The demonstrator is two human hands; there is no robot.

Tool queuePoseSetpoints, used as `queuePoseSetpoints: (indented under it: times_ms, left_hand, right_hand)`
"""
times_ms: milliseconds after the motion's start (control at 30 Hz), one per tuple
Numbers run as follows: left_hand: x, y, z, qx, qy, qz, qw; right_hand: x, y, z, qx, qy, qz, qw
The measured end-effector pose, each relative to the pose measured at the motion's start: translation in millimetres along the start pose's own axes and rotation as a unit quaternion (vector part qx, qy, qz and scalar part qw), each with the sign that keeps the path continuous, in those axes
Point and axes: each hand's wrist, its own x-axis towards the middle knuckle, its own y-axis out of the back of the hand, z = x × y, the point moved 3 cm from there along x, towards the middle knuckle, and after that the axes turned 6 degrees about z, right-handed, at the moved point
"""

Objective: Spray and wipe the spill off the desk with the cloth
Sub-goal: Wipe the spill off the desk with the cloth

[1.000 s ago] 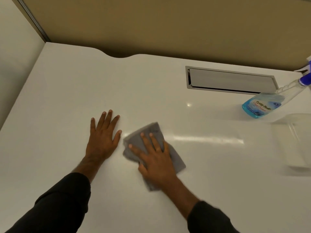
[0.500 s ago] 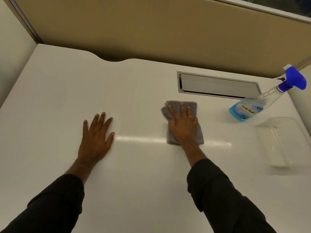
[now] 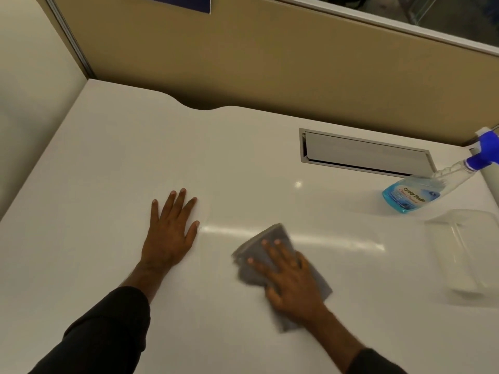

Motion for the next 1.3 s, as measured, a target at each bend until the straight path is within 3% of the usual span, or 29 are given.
queuePoseSetpoints:
  times_ms: [100,200,300,400,700,933,1100,1300]
  left_hand:
    - [0.3,0.9,1.0,0.002,0.001,-0.003,1.000]
    - [-0.9,1.7,1.2,0.003,0.003,-0.004,1.000]
    - [-0.1,1.9,0.9,-0.003,0.003,-0.005,1.000]
    - [0.1,0.4,-0.3,-0.005,0.001,-0.003,1.000]
    - [-0.7,-1.5,-2.5,-0.010,0.000,0.004,1.000]
    - [-2.4,-1.1,-0.5,-0.011,0.000,0.011,1.000]
    - [-1.3,-2.0,-0.7,-0.013,0.005,0.002,1.000]
    - [-0.8,-2.7,-1.4,-0.014,0.007,-0.002,1.000]
  right_hand:
    - [47.9,14.8,46.9,-0.015,-0.139,0.024,0.990]
    - [109.2,18.4,65.4,-0.011,-0.215,0.031,0.976]
    - [155.4,15.0,47.8,0.007,-0.204,0.012,0.979]
    - [164.7,9.3,4.7,0.029,-0.121,-0.007,0.992]
    - [61.3,-14.7,-83.3,0.071,-0.027,0.006,0.997]
    - [-45.8,-18.2,-83.4,0.041,0.011,-0.007,0.999]
    - [-82.3,-6.9,-39.0,0.056,-0.045,-0.005,0.997]
    - [-77.5,11.2,53.2,0.014,-0.187,0.013,0.982]
